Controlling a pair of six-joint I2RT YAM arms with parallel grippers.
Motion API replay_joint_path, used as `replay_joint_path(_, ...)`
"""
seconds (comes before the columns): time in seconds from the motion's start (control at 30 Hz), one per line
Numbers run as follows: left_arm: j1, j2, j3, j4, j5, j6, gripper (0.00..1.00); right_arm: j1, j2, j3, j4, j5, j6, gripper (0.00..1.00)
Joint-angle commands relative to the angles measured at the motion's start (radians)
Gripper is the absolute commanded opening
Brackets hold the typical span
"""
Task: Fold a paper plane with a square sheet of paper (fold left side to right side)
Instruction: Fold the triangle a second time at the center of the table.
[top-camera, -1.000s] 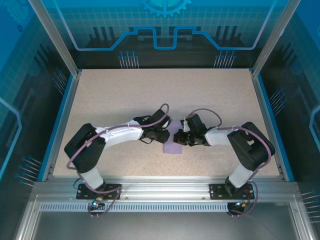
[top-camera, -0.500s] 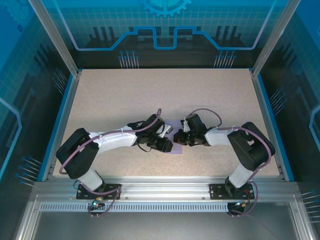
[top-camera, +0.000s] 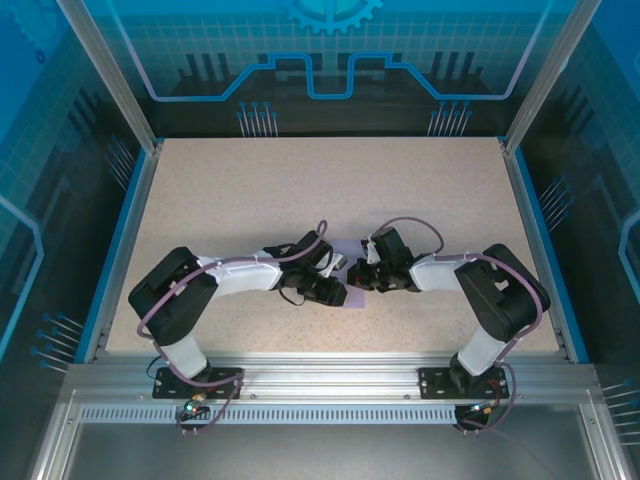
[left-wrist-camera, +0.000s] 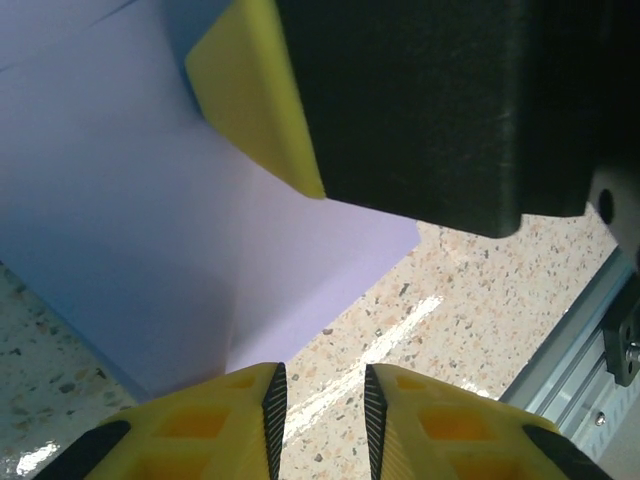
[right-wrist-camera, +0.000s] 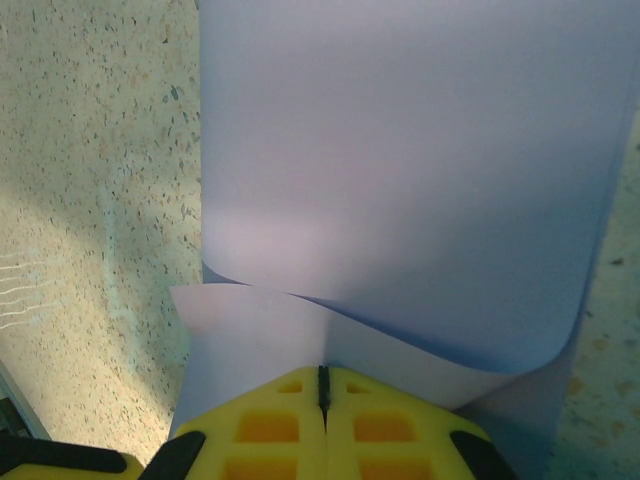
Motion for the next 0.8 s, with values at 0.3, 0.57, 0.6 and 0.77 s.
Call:
replay_joint_path(0.3, 0.014, 0.025, -0.015, 0.009, -0.045, -0.015, 0.30, -0.008, 0.021, -0.012, -0.137, 0.049, -0.025, 0.05)
replay_joint_path(0.57, 0.014, 0.025, -0.020, 0.002, -0.053, -0.016, 0.30, -0.007, 0.021, -0.009, -0.145, 0.052, -0.028, 0.05)
replay_joint_path(0.6, 0.015, 0.025, -0.023, 0.000, -0.053, -0.016, 0.30, -0.007, 0.021, -0.006, -0.147, 0.052, -0.029, 0.05)
replay_joint_path(0.77, 0.014, 0.025, -0.027, -0.015, -0.051, -0.020, 0.30, -0.007, 0.021, -0.003, -0.155, 0.054, -0.032, 0.05)
